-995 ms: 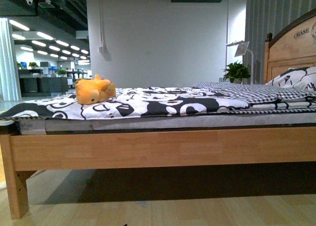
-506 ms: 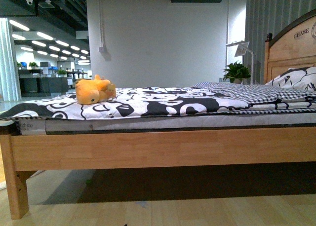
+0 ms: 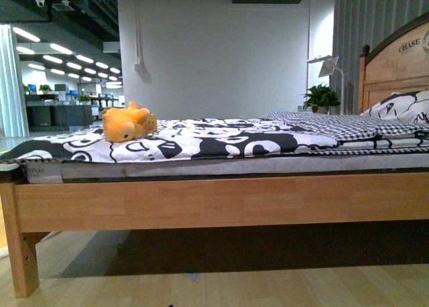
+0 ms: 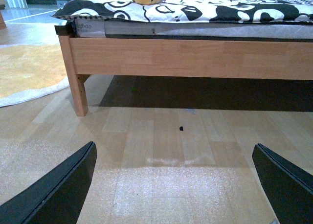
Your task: Put away toys
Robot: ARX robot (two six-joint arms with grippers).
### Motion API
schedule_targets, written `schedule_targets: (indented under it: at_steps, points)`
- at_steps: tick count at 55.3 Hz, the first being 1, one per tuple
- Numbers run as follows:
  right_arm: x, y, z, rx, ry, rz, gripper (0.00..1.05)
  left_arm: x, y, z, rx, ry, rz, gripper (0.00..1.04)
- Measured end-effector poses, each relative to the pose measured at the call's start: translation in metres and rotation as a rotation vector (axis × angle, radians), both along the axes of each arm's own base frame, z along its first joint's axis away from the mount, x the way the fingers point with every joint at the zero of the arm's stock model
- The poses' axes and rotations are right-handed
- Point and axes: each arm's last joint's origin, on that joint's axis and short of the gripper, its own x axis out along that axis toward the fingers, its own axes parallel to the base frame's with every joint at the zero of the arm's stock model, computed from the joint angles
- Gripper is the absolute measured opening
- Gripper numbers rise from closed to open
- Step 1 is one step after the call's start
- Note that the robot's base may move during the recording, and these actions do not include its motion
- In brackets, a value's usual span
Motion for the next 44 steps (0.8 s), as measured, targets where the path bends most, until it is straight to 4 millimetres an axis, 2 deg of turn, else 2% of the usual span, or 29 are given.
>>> schedule_targets:
  at_steps: [44]
  points:
    - [0.0, 0.0, 0.0, 0.0, 0.0, 0.0, 0.98, 0.0, 0.0, 0.0, 0.0, 0.0, 0.0, 0.98]
